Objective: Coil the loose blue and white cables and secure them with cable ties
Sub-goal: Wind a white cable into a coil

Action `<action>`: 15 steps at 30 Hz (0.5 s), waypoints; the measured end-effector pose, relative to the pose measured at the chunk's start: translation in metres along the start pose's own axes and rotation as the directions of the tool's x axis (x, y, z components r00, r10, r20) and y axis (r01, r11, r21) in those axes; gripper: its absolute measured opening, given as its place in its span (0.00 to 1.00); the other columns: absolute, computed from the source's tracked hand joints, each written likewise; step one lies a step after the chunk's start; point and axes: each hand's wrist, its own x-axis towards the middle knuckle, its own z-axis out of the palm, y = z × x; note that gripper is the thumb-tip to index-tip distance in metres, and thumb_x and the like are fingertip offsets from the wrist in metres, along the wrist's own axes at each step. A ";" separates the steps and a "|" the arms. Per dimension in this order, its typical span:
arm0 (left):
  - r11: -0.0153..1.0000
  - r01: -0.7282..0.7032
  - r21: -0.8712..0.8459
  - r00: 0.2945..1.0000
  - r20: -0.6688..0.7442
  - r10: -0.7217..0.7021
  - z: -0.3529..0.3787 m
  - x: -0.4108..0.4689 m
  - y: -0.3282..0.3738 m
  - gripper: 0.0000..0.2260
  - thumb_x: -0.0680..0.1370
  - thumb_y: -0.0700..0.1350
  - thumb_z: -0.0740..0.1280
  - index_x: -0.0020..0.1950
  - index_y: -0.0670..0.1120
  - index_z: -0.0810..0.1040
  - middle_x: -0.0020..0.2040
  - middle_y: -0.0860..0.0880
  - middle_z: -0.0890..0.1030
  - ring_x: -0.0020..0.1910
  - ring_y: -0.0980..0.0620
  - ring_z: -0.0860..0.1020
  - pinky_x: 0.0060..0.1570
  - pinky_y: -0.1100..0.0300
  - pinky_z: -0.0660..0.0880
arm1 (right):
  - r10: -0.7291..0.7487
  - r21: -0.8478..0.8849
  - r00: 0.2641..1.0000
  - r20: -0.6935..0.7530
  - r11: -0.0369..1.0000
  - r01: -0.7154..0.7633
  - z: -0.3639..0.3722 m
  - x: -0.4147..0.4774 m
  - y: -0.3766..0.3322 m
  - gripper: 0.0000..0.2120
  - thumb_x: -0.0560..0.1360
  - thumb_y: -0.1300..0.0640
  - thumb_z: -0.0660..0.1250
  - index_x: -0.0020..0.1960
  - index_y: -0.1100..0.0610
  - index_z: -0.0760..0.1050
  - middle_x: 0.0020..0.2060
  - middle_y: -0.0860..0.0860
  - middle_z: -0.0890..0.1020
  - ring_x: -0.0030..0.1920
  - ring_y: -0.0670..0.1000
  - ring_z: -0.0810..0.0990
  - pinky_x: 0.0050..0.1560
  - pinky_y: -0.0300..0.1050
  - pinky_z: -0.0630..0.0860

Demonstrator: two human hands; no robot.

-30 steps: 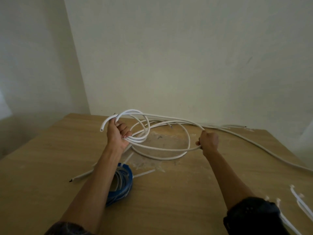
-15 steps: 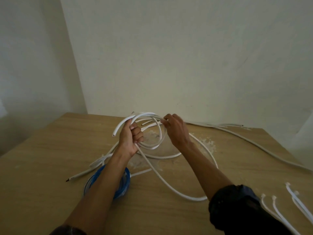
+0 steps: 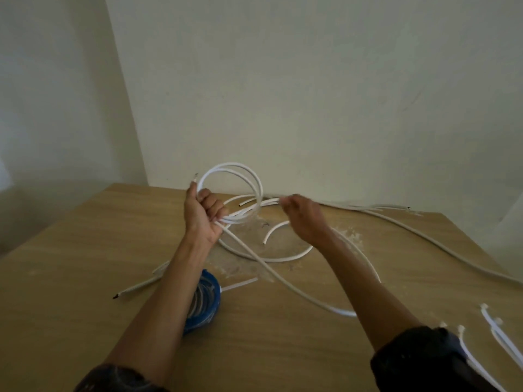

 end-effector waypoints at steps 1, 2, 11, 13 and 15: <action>1.000 0.030 0.007 0.999 0.033 -0.030 0.004 -0.003 -0.008 0.23 0.85 0.57 0.55 0.30 0.52 0.59 0.20 0.55 0.56 0.17 0.57 0.53 0.17 0.64 0.53 | -0.020 0.086 0.997 0.070 0.996 0.014 0.009 -0.003 -0.014 0.20 0.82 0.46 0.64 0.67 0.58 0.75 0.59 0.57 0.83 0.62 0.57 0.81 0.53 0.43 0.72; 0.998 0.058 0.023 0.996 0.072 -0.060 0.007 -0.007 -0.017 0.24 0.84 0.57 0.55 0.30 0.52 0.60 0.20 0.55 0.56 0.16 0.57 0.54 0.17 0.64 0.52 | -0.009 0.157 0.993 0.117 0.988 -0.010 0.017 -0.004 -0.025 0.28 0.81 0.43 0.65 0.74 0.58 0.68 0.66 0.57 0.79 0.67 0.56 0.77 0.58 0.44 0.72; 0.966 0.209 0.154 0.956 0.176 -0.235 -0.005 -0.013 -0.024 0.21 0.86 0.56 0.54 0.35 0.48 0.69 0.24 0.54 0.60 0.20 0.57 0.60 0.22 0.63 0.62 | -0.123 0.103 0.981 -0.149 0.985 0.139 0.033 0.015 0.000 0.13 0.84 0.62 0.57 0.67 0.59 0.72 0.46 0.56 0.79 0.44 0.56 0.77 0.43 0.46 0.68; 0.959 0.204 0.199 0.960 0.154 -0.236 -0.002 -0.013 -0.025 0.19 0.86 0.55 0.54 0.40 0.47 0.72 0.24 0.55 0.60 0.19 0.58 0.59 0.22 0.64 0.60 | -0.161 0.067 0.977 -0.142 0.983 0.172 0.032 0.014 0.004 0.09 0.85 0.62 0.56 0.64 0.61 0.69 0.40 0.53 0.76 0.37 0.54 0.73 0.38 0.47 0.67; 0.945 0.167 0.282 0.976 0.089 -0.199 0.005 -0.015 -0.027 0.20 0.85 0.56 0.55 0.37 0.48 0.70 0.24 0.55 0.58 0.19 0.58 0.56 0.20 0.64 0.56 | -0.189 0.058 0.975 -0.120 0.979 0.197 0.031 0.008 0.006 0.11 0.86 0.58 0.56 0.65 0.61 0.67 0.34 0.47 0.73 0.31 0.48 0.71 0.35 0.45 0.66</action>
